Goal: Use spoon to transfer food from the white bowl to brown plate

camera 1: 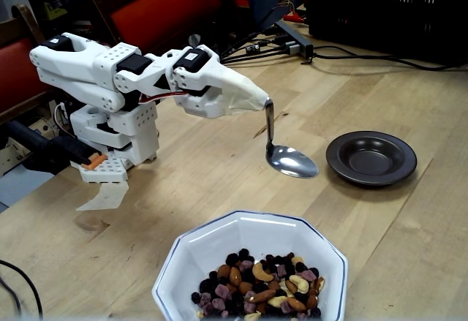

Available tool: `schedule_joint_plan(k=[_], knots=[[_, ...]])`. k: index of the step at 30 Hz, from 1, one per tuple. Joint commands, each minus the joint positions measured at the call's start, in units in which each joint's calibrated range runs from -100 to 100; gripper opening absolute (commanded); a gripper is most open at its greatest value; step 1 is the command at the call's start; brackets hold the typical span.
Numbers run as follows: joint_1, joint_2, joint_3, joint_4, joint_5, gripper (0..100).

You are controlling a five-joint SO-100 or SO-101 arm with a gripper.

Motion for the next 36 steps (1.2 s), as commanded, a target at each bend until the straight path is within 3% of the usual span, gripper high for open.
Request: schedule_joint_plan(k=[1, 25, 36], knots=[[0.32, 0.05, 0.1, -0.16, 0.0, 2], [0.02, 0.22, -1.23, -0.08, 0.05, 2], [0.02, 16.65, -21.41, 7.12, 0.05, 2]])
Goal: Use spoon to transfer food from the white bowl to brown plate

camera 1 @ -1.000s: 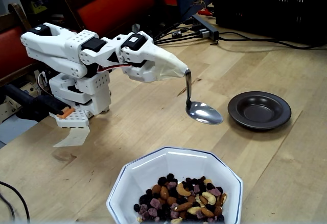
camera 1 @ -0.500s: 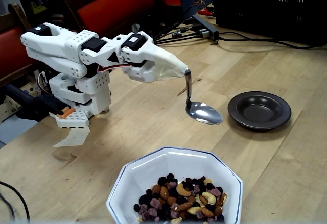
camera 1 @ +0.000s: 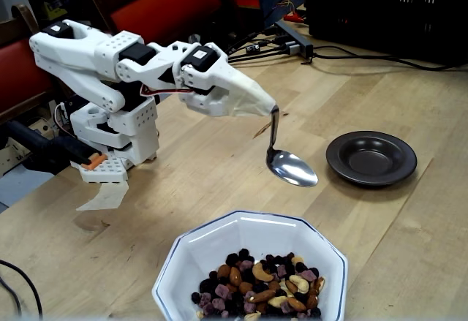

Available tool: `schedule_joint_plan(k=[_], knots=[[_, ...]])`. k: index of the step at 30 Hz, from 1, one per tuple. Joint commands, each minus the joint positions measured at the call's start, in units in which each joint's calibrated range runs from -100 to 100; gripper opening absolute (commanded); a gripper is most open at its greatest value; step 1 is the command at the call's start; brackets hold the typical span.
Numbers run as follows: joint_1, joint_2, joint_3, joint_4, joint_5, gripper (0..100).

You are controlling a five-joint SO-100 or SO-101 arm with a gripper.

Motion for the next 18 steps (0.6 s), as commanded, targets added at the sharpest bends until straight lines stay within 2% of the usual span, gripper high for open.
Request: schedule_joint_plan(k=[1, 4, 9, 13, 18], knots=[[0.09, 6.43, -12.66, 1.73, 0.05, 2], [0.24, 10.79, -18.06, 2.52, 0.05, 2], [0.61, 11.82, -17.89, 0.78, 0.05, 3], [0.69, 11.82, -14.08, -4.2, 0.34, 3], [0.69, 12.42, -8.59, -11.71, 4.35, 3]])
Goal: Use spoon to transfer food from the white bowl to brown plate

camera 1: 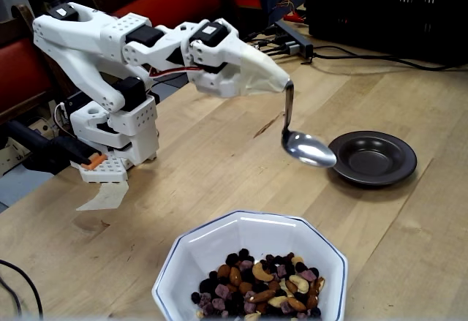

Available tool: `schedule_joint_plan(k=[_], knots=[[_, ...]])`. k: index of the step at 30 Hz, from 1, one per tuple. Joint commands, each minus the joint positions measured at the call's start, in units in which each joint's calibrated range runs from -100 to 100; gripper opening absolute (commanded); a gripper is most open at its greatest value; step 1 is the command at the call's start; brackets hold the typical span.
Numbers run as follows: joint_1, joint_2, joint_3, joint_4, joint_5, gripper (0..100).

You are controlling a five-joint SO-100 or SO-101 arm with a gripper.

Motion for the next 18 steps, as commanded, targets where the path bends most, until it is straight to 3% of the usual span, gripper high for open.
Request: schedule_joint_plan(k=[1, 7, 18], knots=[[0.61, 0.74, 1.8, -7.43, 3.61, 3], [0.02, 1.0, 3.04, -13.99, 4.93, 3], [0.54, 12.63, 2.33, -19.05, -1.51, 3]])
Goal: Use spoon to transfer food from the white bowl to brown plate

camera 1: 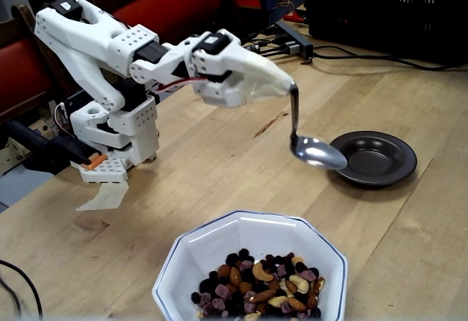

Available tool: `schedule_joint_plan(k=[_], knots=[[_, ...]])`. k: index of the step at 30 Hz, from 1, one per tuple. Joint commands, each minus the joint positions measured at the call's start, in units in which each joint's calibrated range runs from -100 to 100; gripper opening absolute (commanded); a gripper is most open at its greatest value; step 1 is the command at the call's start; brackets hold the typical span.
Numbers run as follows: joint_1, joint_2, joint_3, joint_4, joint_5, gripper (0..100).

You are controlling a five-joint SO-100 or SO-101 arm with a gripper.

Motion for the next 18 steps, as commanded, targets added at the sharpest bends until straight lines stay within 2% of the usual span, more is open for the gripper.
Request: schedule_joint_plan(k=[1, 11, 18], knots=[[0.61, 5.84, -1.71, -4.18, -1.07, 3], [0.69, 19.11, -1.36, -22.6, -1.03, 3], [0.76, 23.56, -1.0, -30.19, -0.05, 2]])
